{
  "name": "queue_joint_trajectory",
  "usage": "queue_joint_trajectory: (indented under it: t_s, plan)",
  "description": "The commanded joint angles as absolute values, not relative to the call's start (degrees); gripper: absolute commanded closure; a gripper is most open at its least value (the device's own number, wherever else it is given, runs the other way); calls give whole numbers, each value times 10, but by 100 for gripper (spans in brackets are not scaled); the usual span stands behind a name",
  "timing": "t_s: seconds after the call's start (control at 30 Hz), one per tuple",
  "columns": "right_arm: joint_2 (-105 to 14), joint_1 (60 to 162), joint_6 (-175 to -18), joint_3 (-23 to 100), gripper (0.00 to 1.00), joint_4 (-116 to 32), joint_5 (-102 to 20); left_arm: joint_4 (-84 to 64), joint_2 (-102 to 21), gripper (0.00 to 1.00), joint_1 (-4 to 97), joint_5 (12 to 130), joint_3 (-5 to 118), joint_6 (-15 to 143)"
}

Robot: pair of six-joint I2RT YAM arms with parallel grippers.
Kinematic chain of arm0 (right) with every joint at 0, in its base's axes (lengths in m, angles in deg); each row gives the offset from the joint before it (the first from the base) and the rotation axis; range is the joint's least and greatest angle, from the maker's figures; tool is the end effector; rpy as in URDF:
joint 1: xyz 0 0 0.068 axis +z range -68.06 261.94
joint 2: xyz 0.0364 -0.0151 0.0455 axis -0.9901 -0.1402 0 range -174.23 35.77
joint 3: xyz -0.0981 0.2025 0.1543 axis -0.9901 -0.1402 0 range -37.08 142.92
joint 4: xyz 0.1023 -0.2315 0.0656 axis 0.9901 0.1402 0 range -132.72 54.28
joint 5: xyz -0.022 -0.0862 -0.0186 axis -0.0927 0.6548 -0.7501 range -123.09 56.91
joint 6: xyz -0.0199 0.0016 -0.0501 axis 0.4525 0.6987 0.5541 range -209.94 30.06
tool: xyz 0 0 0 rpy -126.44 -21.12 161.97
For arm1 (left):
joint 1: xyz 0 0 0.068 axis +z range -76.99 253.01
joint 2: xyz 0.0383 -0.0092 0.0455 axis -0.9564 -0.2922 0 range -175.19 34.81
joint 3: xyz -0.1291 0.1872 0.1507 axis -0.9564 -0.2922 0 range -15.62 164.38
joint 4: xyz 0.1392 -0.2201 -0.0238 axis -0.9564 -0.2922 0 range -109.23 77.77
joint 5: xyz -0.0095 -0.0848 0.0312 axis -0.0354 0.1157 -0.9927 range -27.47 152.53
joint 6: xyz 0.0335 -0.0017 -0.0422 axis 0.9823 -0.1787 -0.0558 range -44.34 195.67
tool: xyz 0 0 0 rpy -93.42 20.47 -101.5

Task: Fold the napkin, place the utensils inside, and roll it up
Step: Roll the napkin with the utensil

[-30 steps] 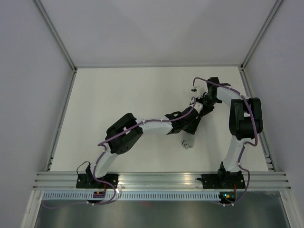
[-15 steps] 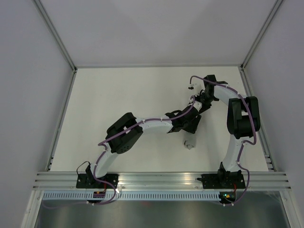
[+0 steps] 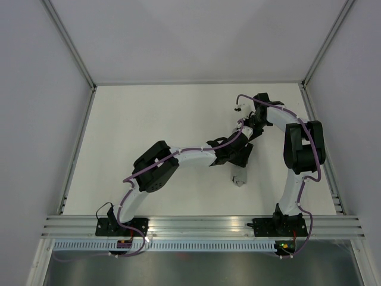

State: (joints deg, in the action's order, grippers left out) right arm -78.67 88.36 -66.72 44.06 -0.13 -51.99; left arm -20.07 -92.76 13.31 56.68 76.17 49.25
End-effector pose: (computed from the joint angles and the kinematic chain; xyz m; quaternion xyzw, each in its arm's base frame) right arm 0.3895 0.0556 0.1651 -0.2699 0.9412 0.1434 0.1437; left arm 0.2524 -0.4247 0.1527 0.2436 0.8853 -0.2343 0.3195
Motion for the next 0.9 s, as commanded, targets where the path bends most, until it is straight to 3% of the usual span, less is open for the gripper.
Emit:
queue_joint_trajectory:
  t_s: [0.0, 0.87]
  plan:
    - [-790, 888, -688, 459, 61, -6, -504, -242, -932, 35, 141, 566, 767, 478]
    - [-791, 888, -684, 454, 61, -8, -497, -248, -885, 32, 153, 562, 740, 494]
